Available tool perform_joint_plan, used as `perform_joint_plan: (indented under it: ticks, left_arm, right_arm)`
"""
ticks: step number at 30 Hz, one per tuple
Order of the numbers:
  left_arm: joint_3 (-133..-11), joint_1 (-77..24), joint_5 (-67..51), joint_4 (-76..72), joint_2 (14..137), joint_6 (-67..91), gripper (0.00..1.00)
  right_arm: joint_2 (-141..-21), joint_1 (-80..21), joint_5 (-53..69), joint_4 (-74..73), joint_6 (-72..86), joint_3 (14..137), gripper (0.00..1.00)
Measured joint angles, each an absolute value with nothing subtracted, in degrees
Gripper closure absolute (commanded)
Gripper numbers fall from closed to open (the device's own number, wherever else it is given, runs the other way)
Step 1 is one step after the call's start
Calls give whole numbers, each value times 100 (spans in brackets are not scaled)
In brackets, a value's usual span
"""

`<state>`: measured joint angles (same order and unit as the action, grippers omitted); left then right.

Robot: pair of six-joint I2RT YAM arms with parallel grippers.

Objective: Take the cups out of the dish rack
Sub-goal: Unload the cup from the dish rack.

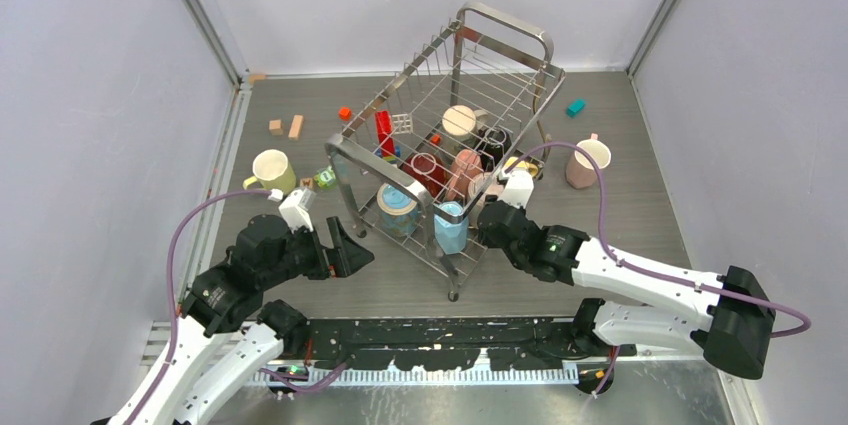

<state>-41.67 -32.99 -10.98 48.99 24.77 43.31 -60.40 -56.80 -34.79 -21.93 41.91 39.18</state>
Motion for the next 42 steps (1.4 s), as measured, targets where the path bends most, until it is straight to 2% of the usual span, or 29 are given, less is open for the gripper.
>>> perform_joint_plan:
  ticks: [9, 26, 42]
  left_arm:
    - [-4167, -3299, -1111, 4899, 2477, 4333, 0]
    - [-4167, -3299, -1116, 4884, 2473, 4381, 0]
    - [-4163, -3299, -1199, 4862, 2329, 4611, 0]
  right_arm:
    - [-5861, -5680, -3498, -2335, 4088, 3918, 99]
    - [-5186, -5680, -3474, -2991, 4160, 4228, 99]
    - [-4792, -5680, -3745, -4309, 4674, 4729, 99]
